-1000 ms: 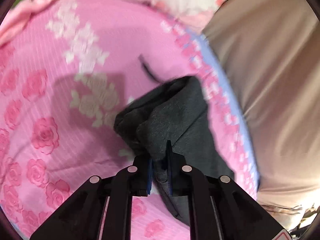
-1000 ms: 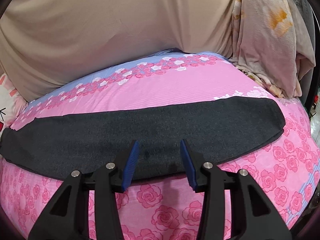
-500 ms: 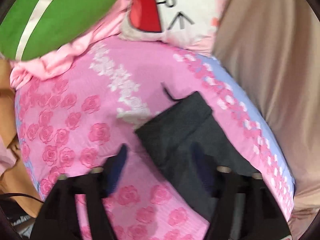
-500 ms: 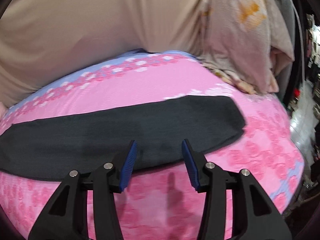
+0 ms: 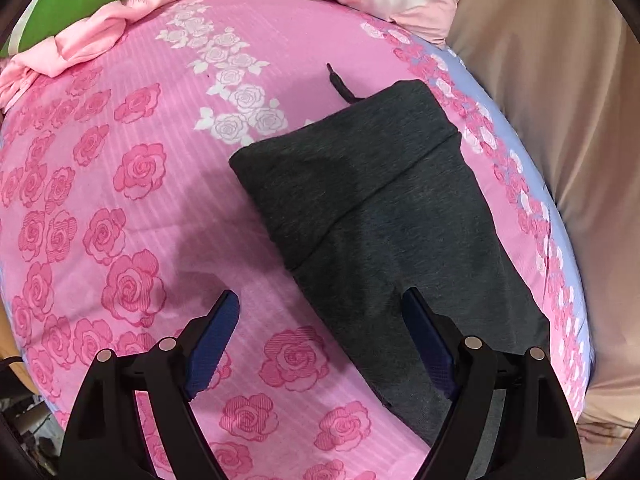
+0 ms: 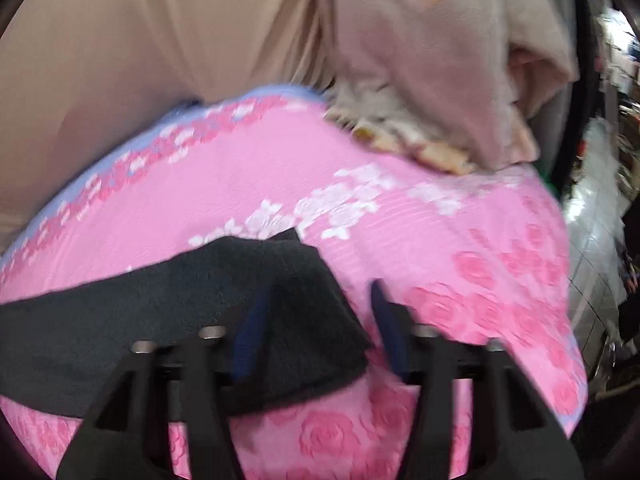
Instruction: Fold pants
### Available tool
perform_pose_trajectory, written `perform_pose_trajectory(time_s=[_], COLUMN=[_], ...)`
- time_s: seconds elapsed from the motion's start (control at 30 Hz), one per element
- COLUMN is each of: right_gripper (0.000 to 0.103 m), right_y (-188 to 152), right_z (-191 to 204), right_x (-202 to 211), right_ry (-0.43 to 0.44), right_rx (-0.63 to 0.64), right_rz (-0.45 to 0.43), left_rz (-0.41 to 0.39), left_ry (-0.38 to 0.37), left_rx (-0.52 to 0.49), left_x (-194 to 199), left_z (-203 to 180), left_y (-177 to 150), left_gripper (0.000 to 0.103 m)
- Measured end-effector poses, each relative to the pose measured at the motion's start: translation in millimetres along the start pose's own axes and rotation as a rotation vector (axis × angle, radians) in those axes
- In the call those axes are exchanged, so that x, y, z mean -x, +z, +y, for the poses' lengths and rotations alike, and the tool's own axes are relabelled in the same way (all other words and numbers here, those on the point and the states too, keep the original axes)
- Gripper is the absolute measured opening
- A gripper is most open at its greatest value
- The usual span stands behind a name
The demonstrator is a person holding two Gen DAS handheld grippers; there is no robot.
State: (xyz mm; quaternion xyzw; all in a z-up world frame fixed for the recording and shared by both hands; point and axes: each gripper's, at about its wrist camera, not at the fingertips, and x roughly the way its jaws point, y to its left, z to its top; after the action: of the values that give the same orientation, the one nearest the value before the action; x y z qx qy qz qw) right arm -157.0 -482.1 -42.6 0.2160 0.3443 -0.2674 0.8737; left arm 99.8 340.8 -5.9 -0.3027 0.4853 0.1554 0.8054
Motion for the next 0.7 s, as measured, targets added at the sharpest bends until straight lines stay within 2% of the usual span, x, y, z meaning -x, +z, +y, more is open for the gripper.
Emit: perform_pose_trajectory(time_s=[0.1,0.13,0.17,0.2,0.23,0.27,0.33,0.37,0.4,0.47,0.57,0.6,0.63,0.67,0.7], right_gripper=[0.004,0.004,0.007,0.01,0.01,0.012,0.013,0.017,0.027,0.038,0.038,0.038,0.038,0.038,0.038], right_y=[8,10,10,7,1,-3,-14,-20,-26,-41,-59,-63,-68,-69,-71], right_z=[5,1,-4,-8,-10,-11,-7,-3,1,13,36,42,52,58,66], right_x=[35,34,21,-4,-13,-13,11,21,30,43,49,49,51,51,55], right_ry=[0.033,0.017,-0.013,-0.072,-0.141,-0.186,-0.161,-0.143,-0.129,-0.101,-0.054,-0.048,-0.04,-0.04,-0.044], right_rx=[0.006,0.007,0.016,0.041,0.044,0.041,0.02,0.009,0.001,-0.002,0.017,0.023,0.038,0.051,0.062], right_rz=[-0.135,-0.147,-0.104,-0.009,0.023,0.018,-0.053,-0.075,-0.095,-0.113,-0.093,-0.093,-0.096,-0.1,-0.11], left_rz=[0.0,-0.001,-0.003,-0.006,-0.007,-0.006,0.001,0.006,0.01,0.018,-0.024,-0.032,-0.038,-0.024,0.0], left_ry=[0.013,0.015,0.013,0.011,0.007,-0.003,-0.044,-0.082,-0.101,-0.152,-0.174,-0.174,-0.161,-0.117,-0.112], left_rx=[0.0,0.001,0.003,0.006,0.012,0.021,0.031,0.045,0.058,0.094,0.103,0.086,0.068,0.03,0.017], left_x=[0,0,-1,-2,-2,-2,0,1,1,-3,-2,-3,-3,-4,-5], left_z=[1,2,1,0,0,0,1,3,4,9,11,9,8,5,5], left_y=[3,4,5,7,8,10,10,10,10,11,14,15,16,17,19], left_gripper=[0.081,0.081,0.081,0.081,0.081,0.081,0.081,0.085,0.087,0.087,0.088,0.081,0.064,0.003,0.005])
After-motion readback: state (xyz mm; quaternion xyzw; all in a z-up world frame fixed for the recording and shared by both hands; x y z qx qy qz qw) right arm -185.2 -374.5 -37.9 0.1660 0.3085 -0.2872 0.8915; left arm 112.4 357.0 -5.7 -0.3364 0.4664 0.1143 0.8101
